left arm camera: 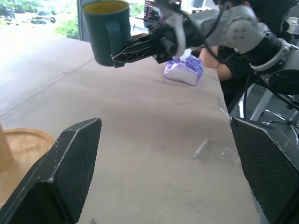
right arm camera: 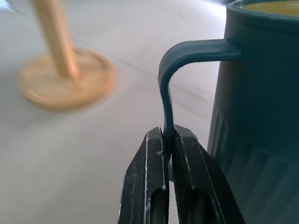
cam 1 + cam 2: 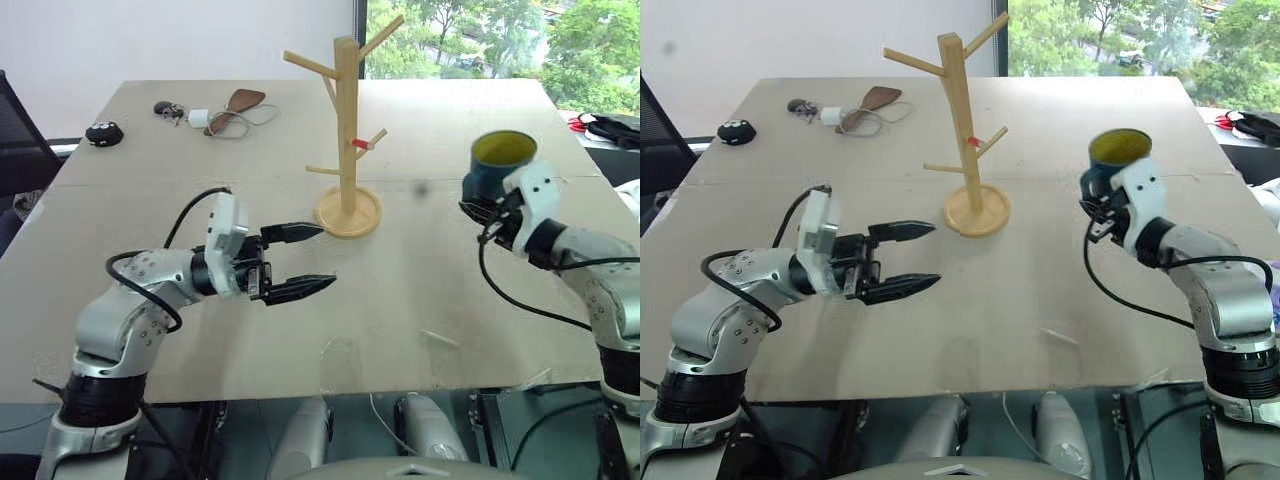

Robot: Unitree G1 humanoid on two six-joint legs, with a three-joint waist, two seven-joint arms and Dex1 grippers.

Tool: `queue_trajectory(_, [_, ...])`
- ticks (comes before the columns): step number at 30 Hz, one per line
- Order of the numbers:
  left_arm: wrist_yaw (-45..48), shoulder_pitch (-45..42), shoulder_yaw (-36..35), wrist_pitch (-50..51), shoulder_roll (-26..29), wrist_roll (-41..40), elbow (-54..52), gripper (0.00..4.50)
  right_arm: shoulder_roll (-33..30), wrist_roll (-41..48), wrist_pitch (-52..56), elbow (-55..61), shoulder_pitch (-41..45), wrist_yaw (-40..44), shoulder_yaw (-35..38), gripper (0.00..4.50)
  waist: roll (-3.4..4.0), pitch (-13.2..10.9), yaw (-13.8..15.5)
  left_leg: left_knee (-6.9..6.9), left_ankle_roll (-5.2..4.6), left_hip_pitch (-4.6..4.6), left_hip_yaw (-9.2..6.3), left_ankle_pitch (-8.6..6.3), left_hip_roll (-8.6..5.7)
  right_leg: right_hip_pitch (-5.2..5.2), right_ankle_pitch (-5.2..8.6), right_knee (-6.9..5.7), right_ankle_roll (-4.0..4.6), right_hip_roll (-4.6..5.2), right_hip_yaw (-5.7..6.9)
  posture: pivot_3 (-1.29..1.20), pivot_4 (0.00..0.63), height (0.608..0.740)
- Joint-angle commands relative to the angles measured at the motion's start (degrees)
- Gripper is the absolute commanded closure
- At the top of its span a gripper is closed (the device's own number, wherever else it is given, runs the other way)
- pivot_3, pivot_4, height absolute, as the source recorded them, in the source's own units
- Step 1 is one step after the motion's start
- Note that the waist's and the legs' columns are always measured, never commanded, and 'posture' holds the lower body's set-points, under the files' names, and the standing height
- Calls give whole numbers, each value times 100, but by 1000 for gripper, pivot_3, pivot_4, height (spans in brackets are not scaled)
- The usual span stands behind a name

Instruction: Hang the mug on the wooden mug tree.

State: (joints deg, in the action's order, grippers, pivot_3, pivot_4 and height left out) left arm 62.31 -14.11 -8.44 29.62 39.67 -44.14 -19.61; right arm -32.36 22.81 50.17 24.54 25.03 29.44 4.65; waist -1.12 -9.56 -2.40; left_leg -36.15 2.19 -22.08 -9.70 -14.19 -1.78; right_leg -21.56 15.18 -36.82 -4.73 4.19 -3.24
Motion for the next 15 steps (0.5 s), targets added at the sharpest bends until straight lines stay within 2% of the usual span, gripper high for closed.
queue_trajectory(1, [-297,-29,-537,-40,-93,-382,-194,0,486,329,1240,981,795,-695,-305,4405,0,0,-9,0,0,1,0,0,3,-1,0,0,0,-2,0,0,150,740])
queue_trajectory(7, [-477,142,-1177,204,140,-877,-313,0,1268,118,2016,725,1912,-1364,-930,4405,-2,1,31,1,2,-3,-8,1,1,-8,-1,2,2,-3,5,0,150,740])
queue_trajectory(15, [-285,720,-1868,139,415,-1053,-370,0,1700,5,2436,461,2321,-1743,-901,4405,1,-1,3,19,11,-3,0,6,5,-26,0,1,4,-2,5,0,150,740])
